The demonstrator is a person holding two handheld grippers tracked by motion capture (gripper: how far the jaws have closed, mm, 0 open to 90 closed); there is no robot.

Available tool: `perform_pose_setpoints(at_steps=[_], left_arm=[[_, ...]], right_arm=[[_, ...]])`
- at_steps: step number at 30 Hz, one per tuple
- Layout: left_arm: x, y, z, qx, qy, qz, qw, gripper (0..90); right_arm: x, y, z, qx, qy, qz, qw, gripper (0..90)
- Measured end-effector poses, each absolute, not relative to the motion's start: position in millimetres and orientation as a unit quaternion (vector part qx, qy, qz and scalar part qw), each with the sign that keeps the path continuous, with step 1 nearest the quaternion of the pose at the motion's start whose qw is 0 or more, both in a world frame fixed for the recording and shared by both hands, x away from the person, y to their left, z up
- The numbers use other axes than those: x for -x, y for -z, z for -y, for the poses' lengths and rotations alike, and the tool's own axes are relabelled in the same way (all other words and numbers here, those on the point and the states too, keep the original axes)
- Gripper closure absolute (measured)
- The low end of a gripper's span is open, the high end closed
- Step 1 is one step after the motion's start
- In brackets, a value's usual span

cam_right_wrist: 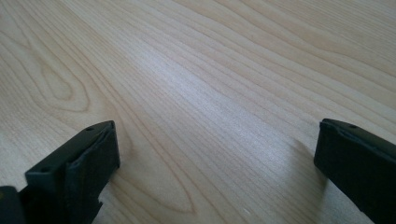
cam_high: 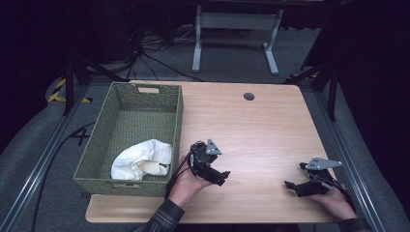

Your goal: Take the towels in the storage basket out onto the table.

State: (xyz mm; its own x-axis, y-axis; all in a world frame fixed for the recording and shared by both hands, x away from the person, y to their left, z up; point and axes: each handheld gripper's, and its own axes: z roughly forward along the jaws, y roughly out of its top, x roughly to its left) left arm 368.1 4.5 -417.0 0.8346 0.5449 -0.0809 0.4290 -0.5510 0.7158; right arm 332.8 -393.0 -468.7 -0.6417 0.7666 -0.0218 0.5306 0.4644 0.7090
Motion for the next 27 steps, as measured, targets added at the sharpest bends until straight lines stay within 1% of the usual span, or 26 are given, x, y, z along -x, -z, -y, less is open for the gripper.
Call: perform_pose_setpoints(at_steps=[6, 21, 27], left_arm=[[-368.1, 411.7, -3.7, -0.88, -0.078, -0.277, 0.378, 1.5], [-371.4, 389.2, -6.4, -0.873, -0.073, -0.275, 0.397, 1.4], [-374.7, 380.0, -7.8, -0.876, -0.075, -0.267, 0.395, 1.3]], right_arm=[[-332.7, 468.7, 392.9, -0.387, -0.344, -0.838, 0.171, 0.3], [-332.5, 468.7, 393.0, -0.388, -0.343, -0.838, 0.172, 0.3], [-332.5, 468.7, 392.9, -0.388, -0.344, -0.838, 0.172, 0.3]])
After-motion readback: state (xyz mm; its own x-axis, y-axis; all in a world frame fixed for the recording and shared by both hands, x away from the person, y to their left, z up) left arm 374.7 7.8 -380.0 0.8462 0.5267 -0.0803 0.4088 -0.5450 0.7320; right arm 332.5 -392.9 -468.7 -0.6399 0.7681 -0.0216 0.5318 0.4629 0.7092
